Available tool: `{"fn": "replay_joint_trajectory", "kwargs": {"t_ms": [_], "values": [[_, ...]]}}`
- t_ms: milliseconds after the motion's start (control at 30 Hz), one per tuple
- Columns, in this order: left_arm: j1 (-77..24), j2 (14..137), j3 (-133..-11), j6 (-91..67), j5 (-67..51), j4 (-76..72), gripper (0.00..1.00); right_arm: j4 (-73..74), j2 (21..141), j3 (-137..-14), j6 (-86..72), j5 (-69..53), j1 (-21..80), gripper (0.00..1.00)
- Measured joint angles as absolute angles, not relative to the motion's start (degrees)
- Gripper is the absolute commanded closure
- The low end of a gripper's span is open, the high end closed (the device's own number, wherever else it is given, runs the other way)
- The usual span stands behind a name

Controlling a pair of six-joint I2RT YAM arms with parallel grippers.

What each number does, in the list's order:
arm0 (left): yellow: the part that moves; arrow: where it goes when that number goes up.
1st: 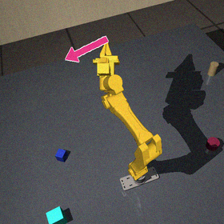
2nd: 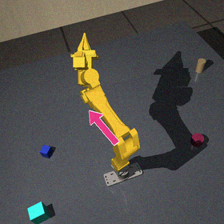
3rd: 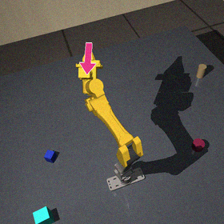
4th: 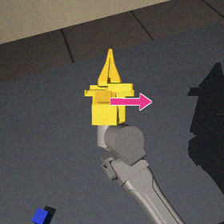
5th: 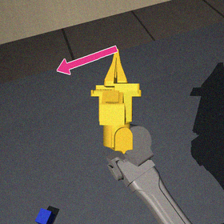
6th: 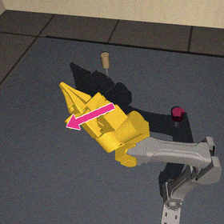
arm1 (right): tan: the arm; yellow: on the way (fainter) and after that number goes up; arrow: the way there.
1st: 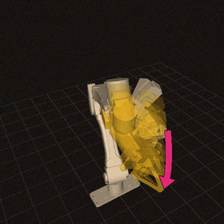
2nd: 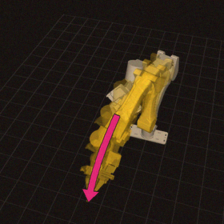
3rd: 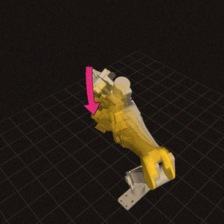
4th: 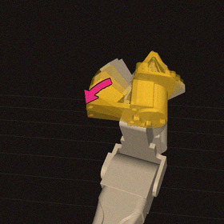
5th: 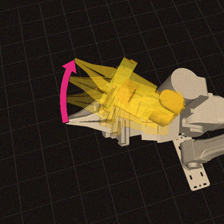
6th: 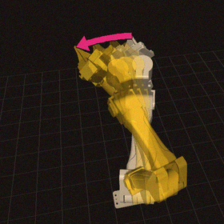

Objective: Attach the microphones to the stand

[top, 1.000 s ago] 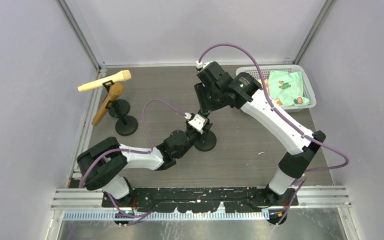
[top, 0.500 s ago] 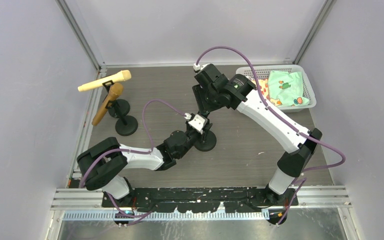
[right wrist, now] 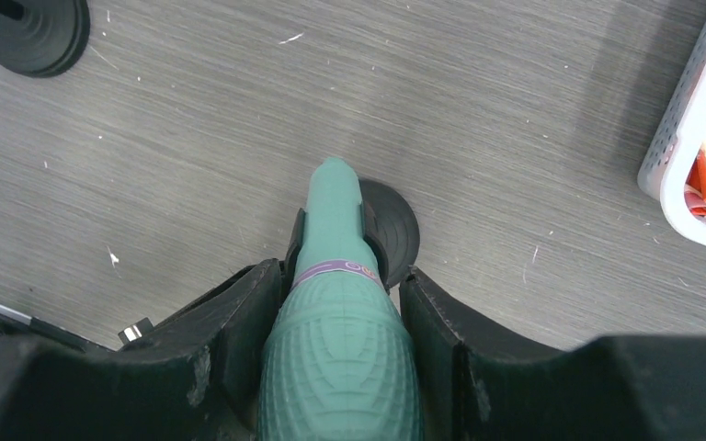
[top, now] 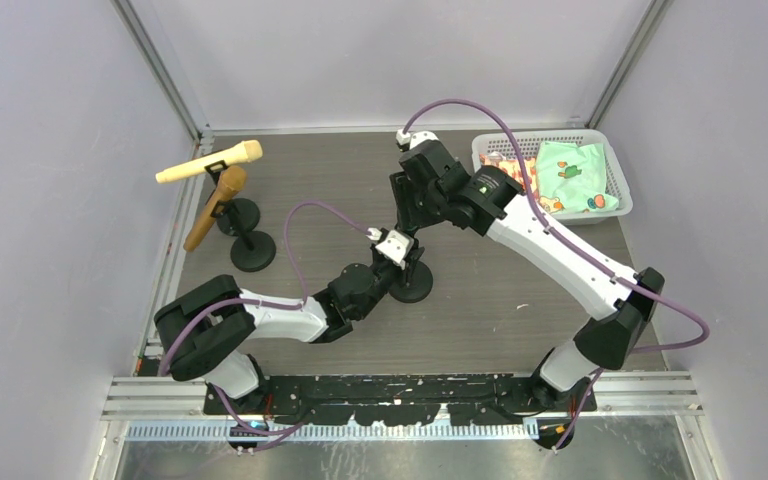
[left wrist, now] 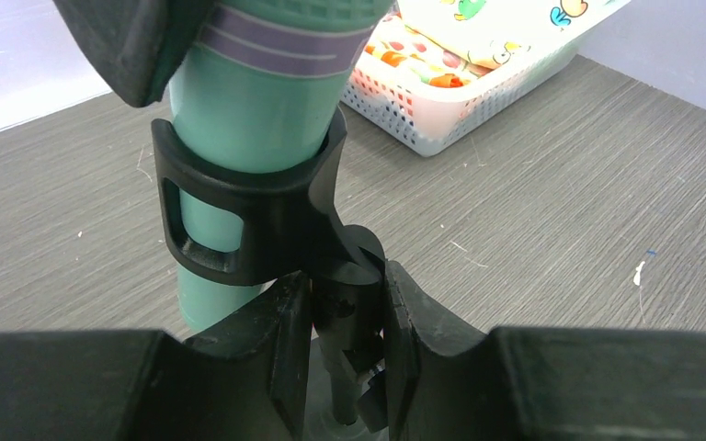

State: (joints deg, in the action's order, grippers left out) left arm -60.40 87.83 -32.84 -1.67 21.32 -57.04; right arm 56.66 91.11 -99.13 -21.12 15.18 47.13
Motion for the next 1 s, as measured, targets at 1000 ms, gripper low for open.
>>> {"fn": "replay_joint_trajectory", "kwargs": {"t_ms": [1000], "values": [[-62.5, 86.3, -31.4, -1.9, 23.2, -57.5, 1.0, 39.0, 75.2, -76.9, -32.9, 32.0, 55.8, 0.99]]}}
